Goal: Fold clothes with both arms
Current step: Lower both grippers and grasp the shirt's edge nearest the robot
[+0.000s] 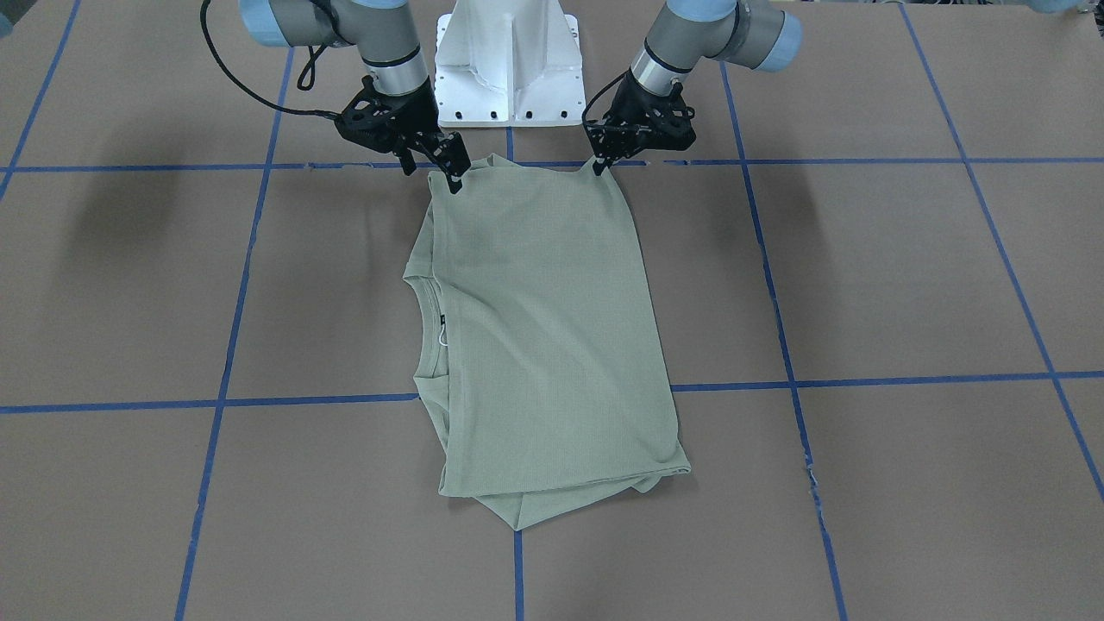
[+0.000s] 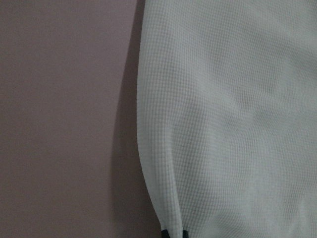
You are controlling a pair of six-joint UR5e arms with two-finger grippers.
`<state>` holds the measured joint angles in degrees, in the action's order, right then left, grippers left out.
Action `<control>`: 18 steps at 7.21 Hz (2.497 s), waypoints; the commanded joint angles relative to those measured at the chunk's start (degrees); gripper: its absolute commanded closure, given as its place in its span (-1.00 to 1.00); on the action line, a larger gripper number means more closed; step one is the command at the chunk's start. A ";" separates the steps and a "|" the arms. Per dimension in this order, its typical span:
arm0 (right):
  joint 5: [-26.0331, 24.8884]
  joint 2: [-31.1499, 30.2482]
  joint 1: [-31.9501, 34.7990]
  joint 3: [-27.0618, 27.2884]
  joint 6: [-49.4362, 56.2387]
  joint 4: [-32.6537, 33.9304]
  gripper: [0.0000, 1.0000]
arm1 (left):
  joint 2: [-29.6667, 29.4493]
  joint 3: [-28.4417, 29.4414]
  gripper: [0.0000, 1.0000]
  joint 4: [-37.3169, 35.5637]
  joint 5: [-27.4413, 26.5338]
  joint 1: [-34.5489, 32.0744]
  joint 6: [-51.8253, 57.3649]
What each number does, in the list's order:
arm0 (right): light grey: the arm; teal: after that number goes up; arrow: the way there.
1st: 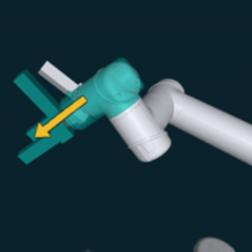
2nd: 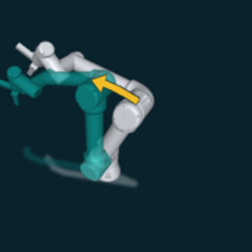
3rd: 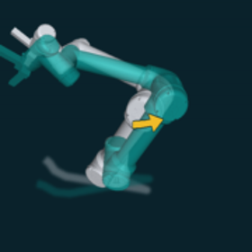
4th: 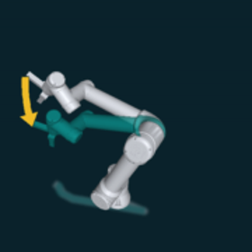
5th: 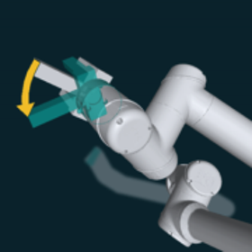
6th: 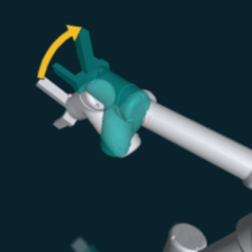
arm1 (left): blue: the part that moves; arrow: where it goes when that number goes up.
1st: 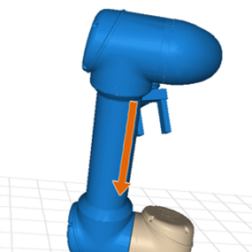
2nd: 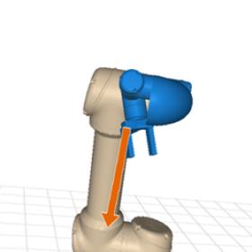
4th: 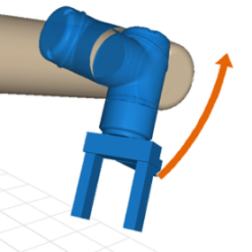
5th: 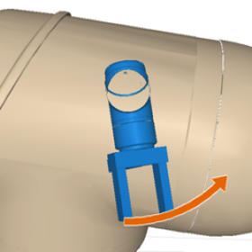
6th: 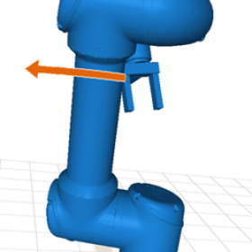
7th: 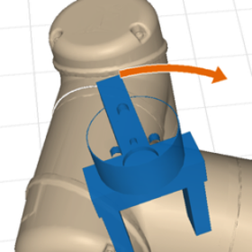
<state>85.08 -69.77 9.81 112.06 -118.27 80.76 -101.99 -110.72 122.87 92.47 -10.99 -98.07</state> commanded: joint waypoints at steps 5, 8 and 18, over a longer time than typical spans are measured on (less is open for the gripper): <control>-3.52 2.53 -1.64 -4.05 -0.56 -0.52 -0.30 | 0.13 -1.87 1.00 0.00 0.25 -0.09 -0.02; -3.52 2.44 -1.82 -4.13 -0.56 -0.52 -0.16 | 0.13 -1.87 1.00 0.00 0.34 -0.09 0.07; -2.99 2.44 -1.63 12.78 0.49 17.19 1.00 | 0.57 -11.14 1.00 -7.07 5.86 -0.35 0.33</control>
<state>81.97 -67.29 8.57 119.08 -117.79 92.17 -101.42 -117.42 120.31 96.01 -11.31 -97.78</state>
